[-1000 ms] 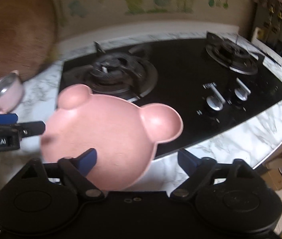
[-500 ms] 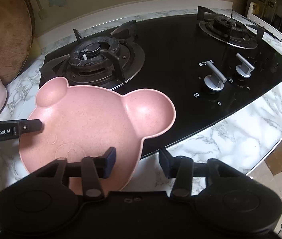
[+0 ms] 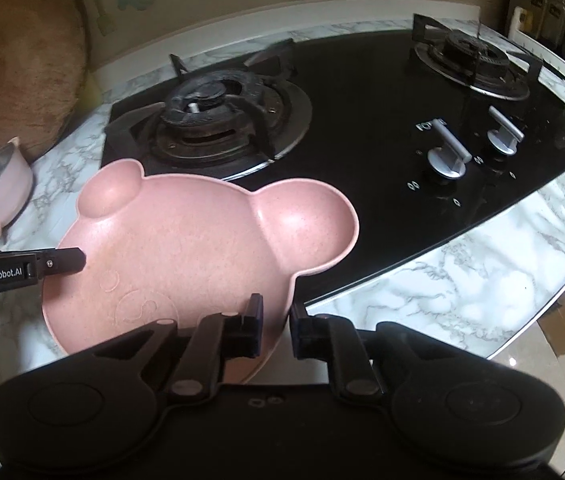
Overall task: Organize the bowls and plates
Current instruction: 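Close both grippers on the pink bear plate rim and lift it, then carry the pink bear plate to the sink corner and lower onto the white plates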
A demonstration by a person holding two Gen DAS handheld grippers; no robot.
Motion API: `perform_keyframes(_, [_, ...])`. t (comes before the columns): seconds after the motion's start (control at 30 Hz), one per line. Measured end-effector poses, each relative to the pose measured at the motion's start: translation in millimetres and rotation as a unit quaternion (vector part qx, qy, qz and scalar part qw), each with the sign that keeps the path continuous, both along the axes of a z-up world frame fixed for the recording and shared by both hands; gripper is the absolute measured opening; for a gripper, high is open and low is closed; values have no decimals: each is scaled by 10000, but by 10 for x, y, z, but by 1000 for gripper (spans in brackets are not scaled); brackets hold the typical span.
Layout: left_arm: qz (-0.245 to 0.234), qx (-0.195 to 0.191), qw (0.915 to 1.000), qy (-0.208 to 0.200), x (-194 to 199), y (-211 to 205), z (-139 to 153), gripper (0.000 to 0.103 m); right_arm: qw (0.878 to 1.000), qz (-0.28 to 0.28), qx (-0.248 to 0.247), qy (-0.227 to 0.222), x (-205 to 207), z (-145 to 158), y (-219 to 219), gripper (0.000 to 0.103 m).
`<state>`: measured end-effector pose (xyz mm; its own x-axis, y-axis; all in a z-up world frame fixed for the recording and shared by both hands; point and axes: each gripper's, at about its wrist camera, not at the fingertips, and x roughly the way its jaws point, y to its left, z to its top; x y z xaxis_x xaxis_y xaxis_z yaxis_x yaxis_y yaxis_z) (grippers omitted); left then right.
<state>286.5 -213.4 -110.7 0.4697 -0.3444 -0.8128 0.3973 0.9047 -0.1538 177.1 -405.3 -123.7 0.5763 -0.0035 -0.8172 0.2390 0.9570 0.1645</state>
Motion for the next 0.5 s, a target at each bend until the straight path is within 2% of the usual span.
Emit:
perform_keyframes(0.23, [387,-46,9992,-94,-267,386,206,12,9989,380,-14,-276,-109,218,259,13])
perform_keyframes(0.5, [959,-151,9946,-366,-712,1014,516,12,9935,1008,62,-527,-203,486,708,13])
